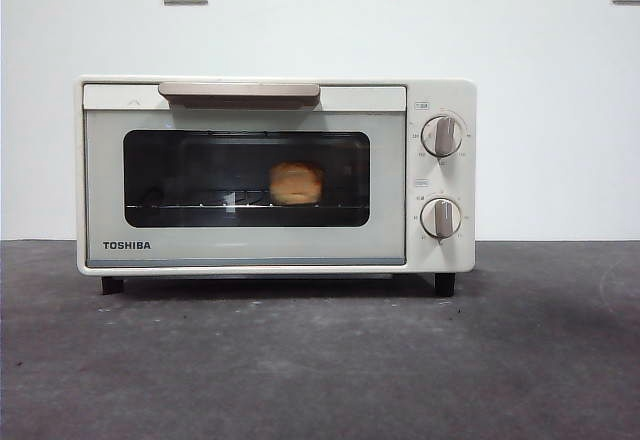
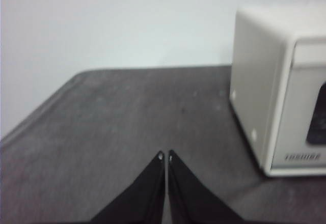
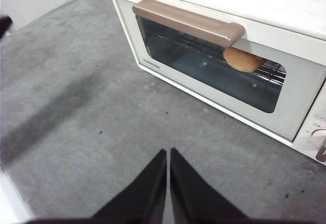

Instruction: The left arm flap open the oven, the right arm pick bread and place it into oven, the left arm flap close the oven

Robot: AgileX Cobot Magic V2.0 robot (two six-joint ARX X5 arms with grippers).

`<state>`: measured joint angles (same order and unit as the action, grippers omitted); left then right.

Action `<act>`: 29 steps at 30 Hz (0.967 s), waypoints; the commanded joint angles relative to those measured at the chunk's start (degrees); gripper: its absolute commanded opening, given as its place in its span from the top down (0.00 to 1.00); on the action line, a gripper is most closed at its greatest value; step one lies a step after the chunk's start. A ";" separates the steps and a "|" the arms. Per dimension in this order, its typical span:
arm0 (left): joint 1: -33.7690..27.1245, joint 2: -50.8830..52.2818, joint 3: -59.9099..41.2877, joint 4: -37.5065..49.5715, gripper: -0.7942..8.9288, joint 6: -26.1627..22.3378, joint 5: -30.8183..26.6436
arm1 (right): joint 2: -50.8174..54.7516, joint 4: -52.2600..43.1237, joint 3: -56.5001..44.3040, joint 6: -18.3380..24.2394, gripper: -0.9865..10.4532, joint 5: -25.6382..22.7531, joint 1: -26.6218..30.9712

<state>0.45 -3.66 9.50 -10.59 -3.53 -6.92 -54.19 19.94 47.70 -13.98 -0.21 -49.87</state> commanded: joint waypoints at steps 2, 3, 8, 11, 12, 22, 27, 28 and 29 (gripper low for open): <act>-0.11 1.49 -2.27 -1.09 0.90 -0.33 -0.72 | -0.42 -0.66 0.37 -0.57 0.91 -0.24 -0.57; -0.11 1.79 -2.69 -2.08 0.90 -0.33 -0.79 | -0.42 -0.66 0.37 -0.57 0.91 -0.24 -0.57; -0.11 2.80 -4.90 -4.04 0.90 -0.35 -0.81 | -0.42 -0.66 0.37 -0.57 0.91 -0.24 -0.57; -0.09 3.48 -6.62 -4.00 0.90 -0.31 -0.81 | -0.42 -0.66 0.37 -0.57 0.91 -0.24 -0.57; -0.09 3.48 -6.99 -4.11 0.90 -0.31 -0.79 | -0.42 -0.66 0.37 -0.57 0.91 -0.24 -0.57; -0.07 3.48 -7.32 -3.98 0.90 0.13 -0.76 | -0.42 -0.66 0.39 -0.57 0.91 -0.24 -0.57; -0.07 3.48 -7.32 -3.98 0.90 0.13 -0.76 | -0.42 -0.66 0.37 -0.57 0.91 -0.24 -0.57; -0.07 3.48 -7.32 -4.00 0.90 0.13 -0.76 | -0.42 -0.66 0.37 -0.57 0.91 -0.24 -0.57; -0.07 3.48 -7.32 -4.00 0.90 0.13 -0.76 | -0.42 -0.66 0.37 -0.57 0.91 -0.24 -0.57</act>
<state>0.45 -0.30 3.33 -14.15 -3.53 -7.57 -54.19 19.90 47.70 -13.98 -0.21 -49.87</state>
